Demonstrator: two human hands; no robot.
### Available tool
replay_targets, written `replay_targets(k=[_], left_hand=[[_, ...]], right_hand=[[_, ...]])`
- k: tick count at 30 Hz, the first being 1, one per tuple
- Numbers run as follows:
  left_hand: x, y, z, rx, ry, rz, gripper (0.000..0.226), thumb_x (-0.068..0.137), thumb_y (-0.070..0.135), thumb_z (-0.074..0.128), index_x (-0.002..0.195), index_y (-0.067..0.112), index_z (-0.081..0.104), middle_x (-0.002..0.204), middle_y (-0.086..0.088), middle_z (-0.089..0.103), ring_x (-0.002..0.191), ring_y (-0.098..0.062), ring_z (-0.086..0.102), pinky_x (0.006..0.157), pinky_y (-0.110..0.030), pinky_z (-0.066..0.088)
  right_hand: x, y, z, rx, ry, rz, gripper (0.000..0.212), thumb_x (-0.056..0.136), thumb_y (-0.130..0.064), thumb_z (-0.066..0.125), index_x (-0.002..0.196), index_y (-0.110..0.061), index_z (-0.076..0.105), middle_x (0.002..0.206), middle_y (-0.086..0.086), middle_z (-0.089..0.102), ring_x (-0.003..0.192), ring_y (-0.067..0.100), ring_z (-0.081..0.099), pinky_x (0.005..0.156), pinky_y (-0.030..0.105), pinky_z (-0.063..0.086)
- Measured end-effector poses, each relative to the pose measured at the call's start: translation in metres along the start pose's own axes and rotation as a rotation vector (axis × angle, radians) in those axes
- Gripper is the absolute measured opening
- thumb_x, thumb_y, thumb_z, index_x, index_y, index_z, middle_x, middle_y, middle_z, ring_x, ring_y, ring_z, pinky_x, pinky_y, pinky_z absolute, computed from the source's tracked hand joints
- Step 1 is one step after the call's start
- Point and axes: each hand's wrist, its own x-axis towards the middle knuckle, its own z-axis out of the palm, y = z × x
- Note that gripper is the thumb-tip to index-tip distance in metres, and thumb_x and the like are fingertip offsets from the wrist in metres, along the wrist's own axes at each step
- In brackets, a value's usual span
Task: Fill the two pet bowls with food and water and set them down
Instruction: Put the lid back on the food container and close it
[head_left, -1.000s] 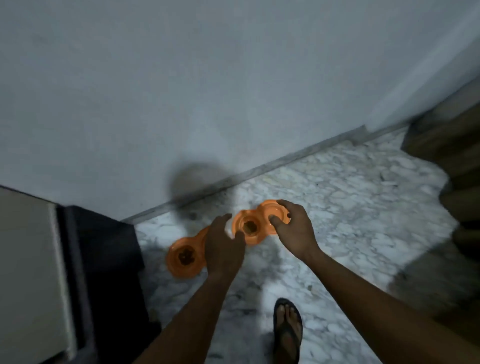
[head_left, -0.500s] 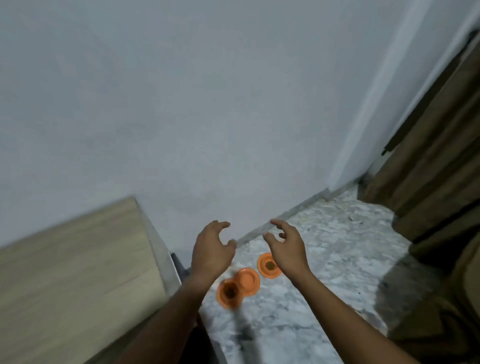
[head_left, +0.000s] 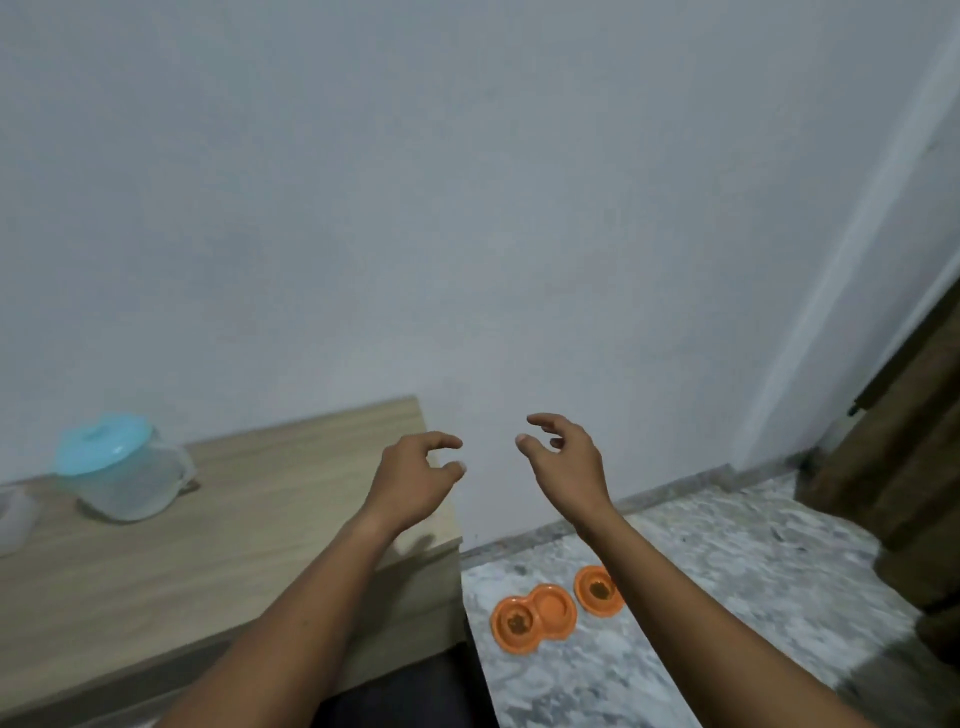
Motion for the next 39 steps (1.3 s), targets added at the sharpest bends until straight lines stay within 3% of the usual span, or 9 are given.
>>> replay_targets(k=[3, 15, 18, 23, 28, 34, 39], left_hand=[[-0.024, -0.019, -0.040, -0.038, 0.003, 0.006, 0.029, 0.084, 0.026, 0.070, 0.113, 0.031, 0.071, 0.123, 0.009, 0.065, 0.114, -0.011, 0.058, 0.085, -0.023, 0.041], [-0.094, -0.184, -0.273, -0.003, 0.062, 0.002, 0.024, 0.082, 0.023, 0.072, 0.105, 0.031, 0.072, 0.109, 0.013, 0.070, 0.102, -0.011, 0.063, 0.089, -0.027, 0.048], [-0.112, -0.239, -0.334, 0.002, 0.084, -0.042, 0.024, 0.083, 0.019, 0.072, 0.106, 0.026, 0.072, 0.105, 0.012, 0.068, 0.099, -0.012, 0.062, 0.085, -0.025, 0.046], [-0.137, -0.327, -0.412, 0.061, 0.093, -0.165, 0.028, 0.081, 0.021, 0.072, 0.108, 0.023, 0.074, 0.113, 0.006, 0.071, 0.102, -0.014, 0.065, 0.095, -0.034, 0.051], [-0.151, -0.401, -0.458, 0.034, 0.196, -0.351, 0.030, 0.081, 0.022, 0.073, 0.111, 0.021, 0.074, 0.118, 0.004, 0.069, 0.113, -0.014, 0.061, 0.097, -0.027, 0.045], [-0.167, -0.475, -0.485, 0.012, 0.266, -0.534, 0.032, 0.083, 0.024, 0.074, 0.115, 0.019, 0.072, 0.122, 0.000, 0.067, 0.115, -0.017, 0.062, 0.098, -0.029, 0.047], [-0.189, -0.520, -0.506, 0.133, 0.311, -0.624, 0.036, 0.086, 0.022, 0.071, 0.121, 0.013, 0.068, 0.129, -0.006, 0.065, 0.121, -0.023, 0.058, 0.100, -0.029, 0.041]], right_hand=[[-0.026, -0.028, 0.030, -0.031, -0.065, -0.046, 0.028, 0.093, -0.035, 0.066, 0.121, -0.032, 0.065, 0.132, -0.011, 0.058, 0.119, 0.007, 0.051, 0.105, 0.038, 0.047], [-0.131, -0.145, 0.270, -0.016, -0.168, -0.063, 0.027, 0.088, -0.031, 0.069, 0.115, -0.029, 0.071, 0.126, -0.005, 0.065, 0.116, 0.012, 0.057, 0.102, 0.037, 0.048], [-0.158, -0.165, 0.345, -0.041, -0.218, -0.070, 0.027, 0.088, -0.029, 0.070, 0.115, -0.027, 0.072, 0.124, -0.004, 0.067, 0.114, 0.014, 0.059, 0.101, 0.037, 0.049], [-0.194, -0.179, 0.448, -0.052, -0.326, -0.030, 0.026, 0.088, -0.028, 0.071, 0.114, -0.028, 0.071, 0.120, -0.002, 0.066, 0.111, 0.016, 0.062, 0.099, 0.040, 0.051], [-0.201, -0.184, 0.533, -0.121, -0.498, -0.020, 0.032, 0.091, -0.031, 0.070, 0.121, -0.021, 0.069, 0.117, 0.001, 0.067, 0.109, 0.017, 0.062, 0.092, 0.036, 0.051], [-0.203, -0.179, 0.635, -0.173, -0.701, 0.002, 0.030, 0.089, -0.028, 0.072, 0.118, -0.019, 0.073, 0.107, 0.003, 0.071, 0.097, 0.018, 0.067, 0.084, 0.030, 0.051], [-0.222, -0.172, 0.706, -0.199, -0.810, 0.071, 0.009, 0.085, -0.034, 0.075, 0.091, -0.027, 0.073, 0.097, 0.000, 0.074, 0.094, 0.021, 0.069, 0.090, 0.035, 0.055]])
